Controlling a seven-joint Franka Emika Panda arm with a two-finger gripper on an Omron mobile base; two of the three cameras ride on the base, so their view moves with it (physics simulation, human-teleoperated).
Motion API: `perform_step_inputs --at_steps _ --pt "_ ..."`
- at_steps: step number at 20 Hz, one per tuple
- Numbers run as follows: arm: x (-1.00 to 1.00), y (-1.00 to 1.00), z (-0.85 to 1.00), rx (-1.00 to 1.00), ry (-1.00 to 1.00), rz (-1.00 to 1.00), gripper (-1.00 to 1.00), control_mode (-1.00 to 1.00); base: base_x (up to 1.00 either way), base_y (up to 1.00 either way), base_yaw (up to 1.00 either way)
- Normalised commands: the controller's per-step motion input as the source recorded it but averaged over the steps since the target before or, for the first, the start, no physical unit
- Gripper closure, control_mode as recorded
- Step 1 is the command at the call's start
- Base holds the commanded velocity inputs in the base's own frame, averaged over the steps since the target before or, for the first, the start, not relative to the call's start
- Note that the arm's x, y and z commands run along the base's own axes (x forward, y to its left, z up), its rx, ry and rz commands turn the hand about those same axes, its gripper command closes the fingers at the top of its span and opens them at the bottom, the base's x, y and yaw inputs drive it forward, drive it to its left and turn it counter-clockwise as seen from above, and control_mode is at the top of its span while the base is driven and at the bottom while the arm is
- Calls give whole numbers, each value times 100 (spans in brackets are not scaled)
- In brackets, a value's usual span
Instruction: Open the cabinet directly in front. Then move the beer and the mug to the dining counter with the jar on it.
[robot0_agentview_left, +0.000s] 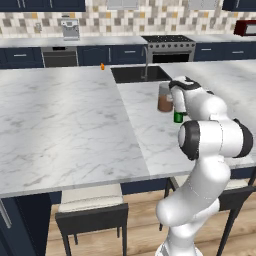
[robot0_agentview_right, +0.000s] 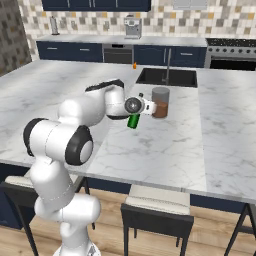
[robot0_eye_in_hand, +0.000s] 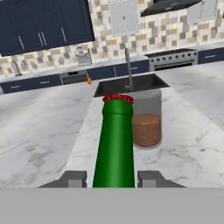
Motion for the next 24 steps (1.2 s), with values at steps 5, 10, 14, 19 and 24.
perform_step_inputs --at_steps 5,10,14,19,24 --pt "66 9 -50 0 -17 0 100 -100 0 0 0" --pt "58 14 -82 -3 -9 0 100 -100 0 0 0" --pt "34 9 -99 -11 -1 1 100 -100 0 0 0" --pt "13 0 -89 -10 -1 6 100 -100 0 0 0" --pt "1 0 -39 -2 -10 6 100 -100 0 0 0"
